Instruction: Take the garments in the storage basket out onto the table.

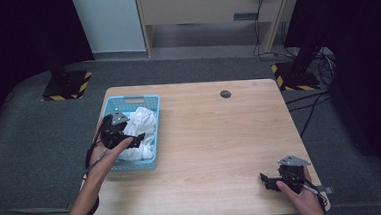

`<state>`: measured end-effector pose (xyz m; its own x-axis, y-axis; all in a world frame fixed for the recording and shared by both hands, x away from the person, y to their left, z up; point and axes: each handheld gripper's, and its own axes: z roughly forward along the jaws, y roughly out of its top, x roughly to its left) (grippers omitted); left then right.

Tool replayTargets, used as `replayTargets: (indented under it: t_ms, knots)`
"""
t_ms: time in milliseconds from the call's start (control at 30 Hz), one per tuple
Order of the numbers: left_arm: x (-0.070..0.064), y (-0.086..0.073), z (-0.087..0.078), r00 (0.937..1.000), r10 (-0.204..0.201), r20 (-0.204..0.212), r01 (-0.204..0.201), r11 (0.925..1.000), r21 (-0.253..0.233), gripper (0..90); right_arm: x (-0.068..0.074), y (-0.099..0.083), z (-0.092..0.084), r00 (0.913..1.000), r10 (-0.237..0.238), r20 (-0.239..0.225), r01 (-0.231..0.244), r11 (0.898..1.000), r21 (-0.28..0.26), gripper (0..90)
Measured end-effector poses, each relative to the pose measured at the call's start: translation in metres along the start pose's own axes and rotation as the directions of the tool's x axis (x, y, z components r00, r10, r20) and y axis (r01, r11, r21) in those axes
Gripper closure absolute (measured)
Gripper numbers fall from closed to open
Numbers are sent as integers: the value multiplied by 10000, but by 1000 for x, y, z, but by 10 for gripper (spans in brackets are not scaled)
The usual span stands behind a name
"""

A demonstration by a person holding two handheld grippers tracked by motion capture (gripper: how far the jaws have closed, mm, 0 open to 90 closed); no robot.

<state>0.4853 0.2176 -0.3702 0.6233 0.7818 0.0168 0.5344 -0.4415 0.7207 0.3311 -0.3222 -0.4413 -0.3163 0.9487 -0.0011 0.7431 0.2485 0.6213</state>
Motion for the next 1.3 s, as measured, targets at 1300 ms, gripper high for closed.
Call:
replayTargets:
  t_ms: [1300]
  knots:
    - [15, 11, 36, 9991, 391, 134, -404, 9929, 1116, 25, 0, 0, 0, 10000, 1, -3, -1, 10000, -1, 3]
